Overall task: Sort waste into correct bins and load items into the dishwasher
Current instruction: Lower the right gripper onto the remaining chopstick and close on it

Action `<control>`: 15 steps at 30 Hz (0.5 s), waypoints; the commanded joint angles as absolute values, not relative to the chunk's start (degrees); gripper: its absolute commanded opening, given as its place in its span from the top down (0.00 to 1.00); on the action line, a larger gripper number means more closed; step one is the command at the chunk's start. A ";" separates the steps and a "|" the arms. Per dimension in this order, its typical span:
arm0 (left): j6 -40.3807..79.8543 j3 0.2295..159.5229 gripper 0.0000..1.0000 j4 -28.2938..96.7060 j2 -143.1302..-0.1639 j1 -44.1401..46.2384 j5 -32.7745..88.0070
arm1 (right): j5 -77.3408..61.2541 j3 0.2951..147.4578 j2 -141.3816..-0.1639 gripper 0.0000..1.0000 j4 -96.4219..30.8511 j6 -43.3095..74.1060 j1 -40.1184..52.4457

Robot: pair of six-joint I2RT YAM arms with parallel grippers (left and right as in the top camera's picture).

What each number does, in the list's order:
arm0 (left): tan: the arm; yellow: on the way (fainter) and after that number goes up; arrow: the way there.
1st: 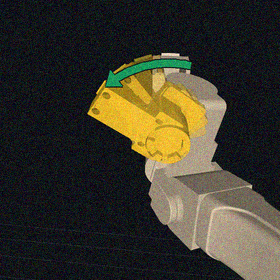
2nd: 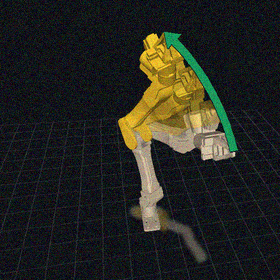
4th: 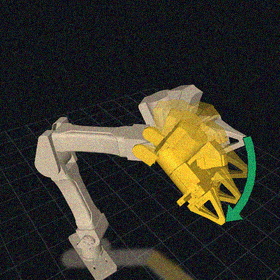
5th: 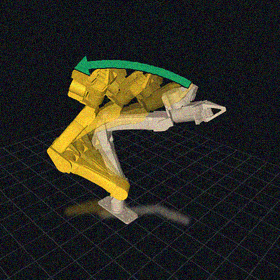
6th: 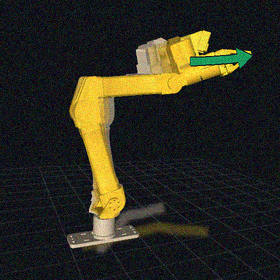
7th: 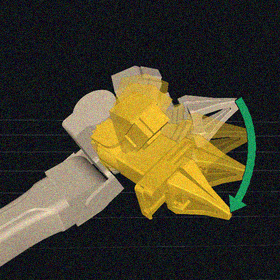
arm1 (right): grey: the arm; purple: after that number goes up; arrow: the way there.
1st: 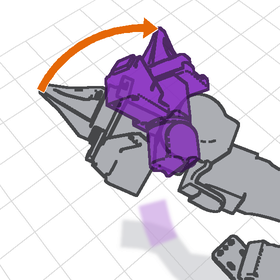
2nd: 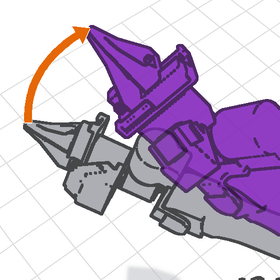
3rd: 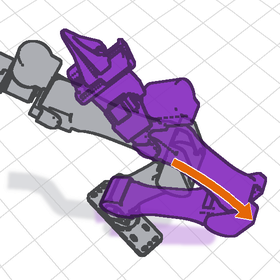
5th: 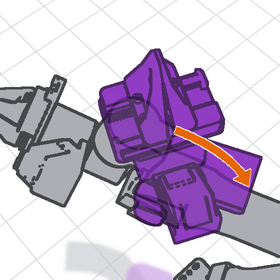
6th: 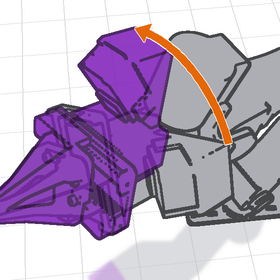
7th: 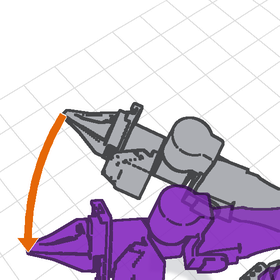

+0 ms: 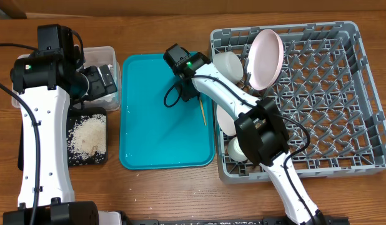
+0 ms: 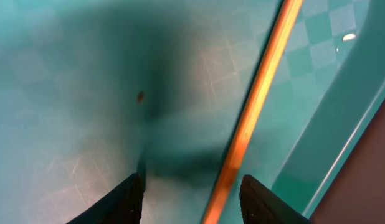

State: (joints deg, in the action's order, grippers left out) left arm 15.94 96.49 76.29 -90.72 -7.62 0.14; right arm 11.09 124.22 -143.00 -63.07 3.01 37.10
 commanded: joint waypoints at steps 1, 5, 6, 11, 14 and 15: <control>15.42 97.12 0.00 76.25 -90.63 -7.86 -0.43 | 7.18 124.09 -145.45 0.49 -65.19 3.73 36.75; 15.42 97.12 0.00 76.25 -90.63 -7.86 -0.43 | -1.13 124.09 -145.45 0.48 -68.12 4.75 36.77; 15.42 97.12 0.00 76.25 -90.63 -7.86 -0.43 | -3.27 124.09 -145.45 0.49 -68.86 4.80 36.77; 15.42 97.12 0.00 76.25 -90.63 -7.86 -0.43 | -9.98 124.09 -145.45 0.50 -72.20 6.26 36.67; 15.42 97.12 0.00 76.25 -90.63 -7.86 -0.45 | -11.73 124.09 -145.45 0.53 -73.01 6.31 36.99; 15.42 97.12 0.00 76.25 -90.63 -7.86 -0.43 | -11.66 124.09 -145.45 0.56 -73.21 6.72 37.04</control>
State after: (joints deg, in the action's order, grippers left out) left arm 15.94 96.49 76.29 -90.72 -7.62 0.14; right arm -6.24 124.84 -143.00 -72.95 5.52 36.64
